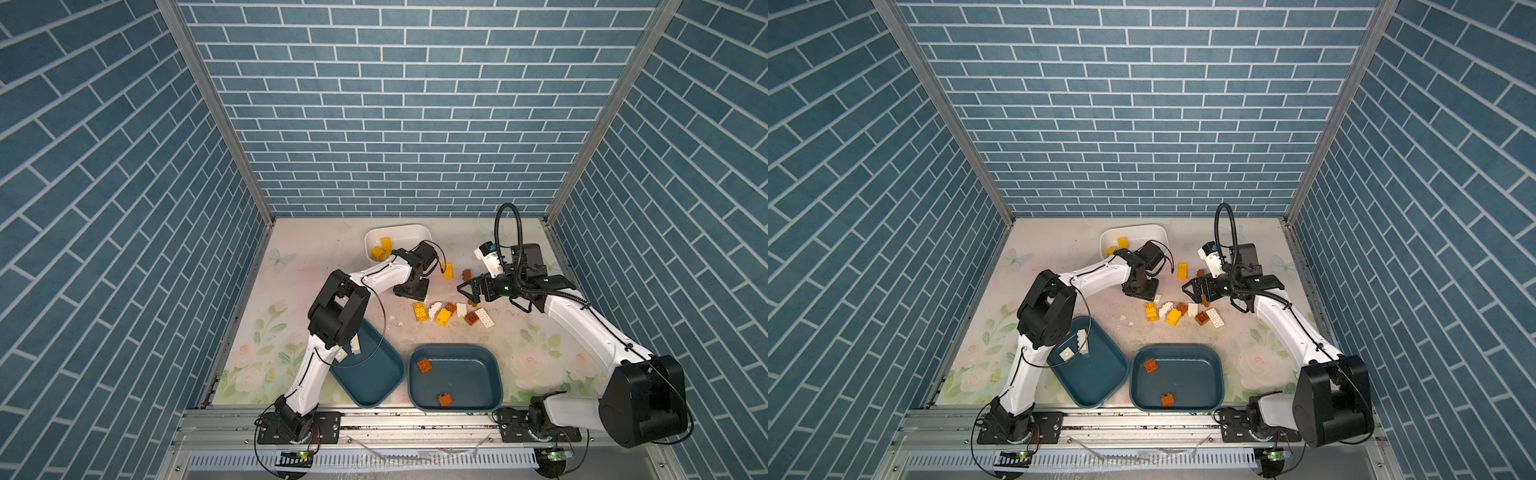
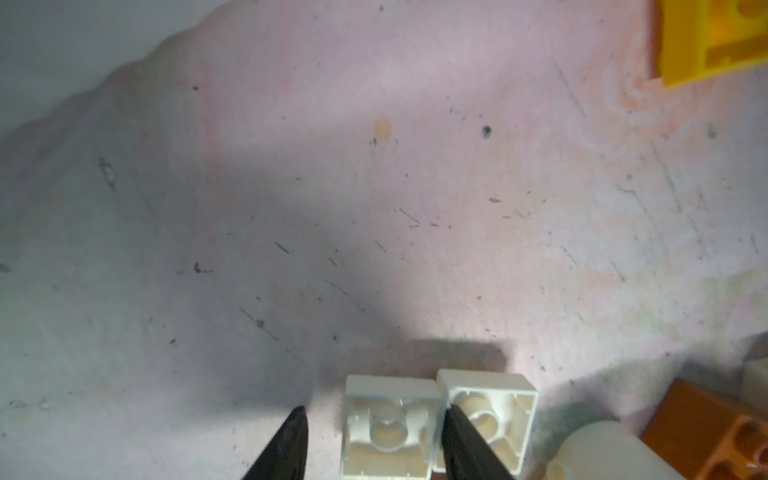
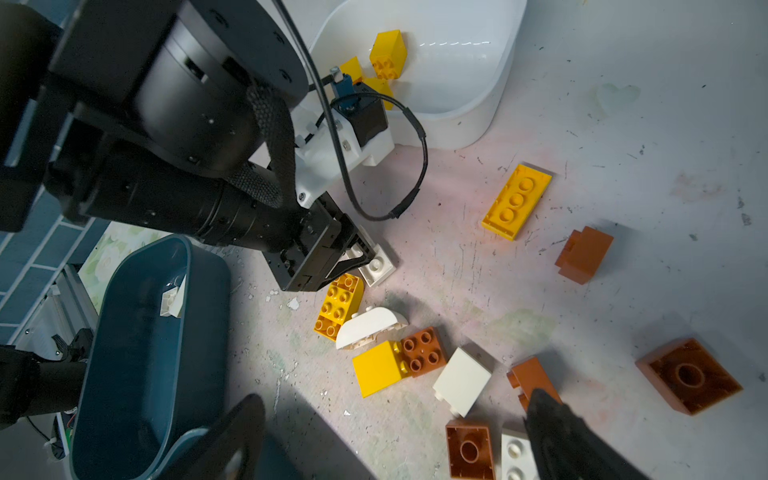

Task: Sort the legos into containers by color
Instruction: 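Lower the left gripper around a white square brick and close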

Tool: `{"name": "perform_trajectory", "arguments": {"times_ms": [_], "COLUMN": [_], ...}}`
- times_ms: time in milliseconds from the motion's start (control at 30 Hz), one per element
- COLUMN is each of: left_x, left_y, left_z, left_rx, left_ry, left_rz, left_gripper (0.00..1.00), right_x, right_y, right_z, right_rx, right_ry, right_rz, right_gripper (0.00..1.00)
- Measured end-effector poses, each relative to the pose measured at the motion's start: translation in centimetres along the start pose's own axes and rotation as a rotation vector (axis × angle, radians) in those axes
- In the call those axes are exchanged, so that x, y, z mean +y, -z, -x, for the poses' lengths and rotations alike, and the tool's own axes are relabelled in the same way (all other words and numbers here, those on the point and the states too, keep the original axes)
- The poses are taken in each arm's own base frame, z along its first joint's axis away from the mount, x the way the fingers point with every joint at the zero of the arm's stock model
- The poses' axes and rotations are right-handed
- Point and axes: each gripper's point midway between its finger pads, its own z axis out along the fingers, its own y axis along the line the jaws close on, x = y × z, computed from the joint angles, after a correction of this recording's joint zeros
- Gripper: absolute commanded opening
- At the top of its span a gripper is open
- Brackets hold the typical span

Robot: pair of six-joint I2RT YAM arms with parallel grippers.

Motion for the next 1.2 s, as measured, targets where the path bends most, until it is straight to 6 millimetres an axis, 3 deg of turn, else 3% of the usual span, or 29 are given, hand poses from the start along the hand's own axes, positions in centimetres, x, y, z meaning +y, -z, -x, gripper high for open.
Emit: {"name": "perform_trajectory", "arguments": {"times_ms": [267, 667, 1000, 1200], "left_x": [0.2, 1.0, 1.5, 3.0], "left_y": [0.4, 0.8, 0.6, 0.9], "left_z": [0.3, -0.4, -0.6, -0.7], "left_rx": [-0.008, 0.004, 0.007, 0.008], "left_ry": [-0.01, -0.042, -0.065, -0.064], "left_rz": [0.016, 0.05, 0.07, 0.116], "left_gripper": [0.59, 0.51, 0.51, 0.5], "right_x": [-0.1, -0.2, -0.2, -0.2], "right_y": [0.0, 0.0, 0.1, 0.1], "right_z": [0.0, 0.0, 0.0, 0.0], "right_rx": [-0.001, -0.001, -0.001, -0.001], "right_ry": [-0.002, -0.003, -0.003, -0.003], "right_rz": [-0.004, -0.005, -0.005, -0.005], "right_gripper": [0.98, 0.98, 0.98, 0.98]}}
